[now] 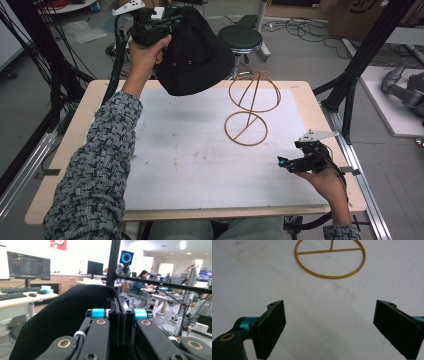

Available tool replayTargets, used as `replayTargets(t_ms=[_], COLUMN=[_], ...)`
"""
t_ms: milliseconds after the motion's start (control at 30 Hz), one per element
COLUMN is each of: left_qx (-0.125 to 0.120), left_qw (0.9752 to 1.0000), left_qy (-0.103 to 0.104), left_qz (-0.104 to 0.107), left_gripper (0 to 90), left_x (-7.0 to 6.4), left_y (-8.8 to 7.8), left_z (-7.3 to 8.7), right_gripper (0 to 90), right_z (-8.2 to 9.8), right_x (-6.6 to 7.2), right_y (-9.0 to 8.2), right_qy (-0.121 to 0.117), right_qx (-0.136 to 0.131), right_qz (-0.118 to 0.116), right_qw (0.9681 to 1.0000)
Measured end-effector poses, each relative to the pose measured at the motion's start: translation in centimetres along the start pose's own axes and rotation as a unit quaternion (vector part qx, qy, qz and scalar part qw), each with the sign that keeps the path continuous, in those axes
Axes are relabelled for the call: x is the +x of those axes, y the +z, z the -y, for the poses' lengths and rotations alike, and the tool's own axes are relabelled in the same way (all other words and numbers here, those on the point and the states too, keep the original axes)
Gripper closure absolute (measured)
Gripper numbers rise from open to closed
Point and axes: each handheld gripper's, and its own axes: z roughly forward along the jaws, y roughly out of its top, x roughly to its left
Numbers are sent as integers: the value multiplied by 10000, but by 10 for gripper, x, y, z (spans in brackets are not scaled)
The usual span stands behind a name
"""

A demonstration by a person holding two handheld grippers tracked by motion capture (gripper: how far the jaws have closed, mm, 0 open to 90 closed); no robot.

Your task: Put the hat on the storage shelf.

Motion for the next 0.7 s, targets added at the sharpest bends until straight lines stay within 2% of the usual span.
replayTargets(t_ms=[167, 200, 233, 267, 367, 467, 567, 700], left_qx=[-46, -104, -104, -248, -312, -274, -368, -400], left_qw=[9999, 9997, 9997, 9990, 9985, 9980, 9963, 9946], left_qy=[-50, -36, -36, -86, -150, -94, -112, -141], left_qz=[141, 237, 237, 349, 430, 555, 775, 943], left_gripper=[876, 875, 875, 875, 875, 875, 876, 875], left_x=[2, 0, 0, -1, -2, -5, -11, -16], left_y=[2, 5, 5, 7, 9, 14, 21, 29], left_z=[-1, -3, -3, -5, -7, -9, -11, -11], right_gripper=[106, 106, 106, 106, 106, 106, 106, 107], right_z=[3, 3, 3, 4, 4, 5, 6, 6], right_x=[0, 0, 0, 0, -1, -1, 0, 2], right_y=[-3, -3, -3, -4, -5, -7, -6, -7], right_qy=[25, 26, 41, 49, 46, 65, 58, 34], right_qx=[3, 0, 6, 3, -9, -17, -16, -7], right_qz=[26, 22, 26, 26, 37, 48, 39, 50], right_qw=[10000, 10000, 10000, 10000, 10000, 10000, 10000, 10000])
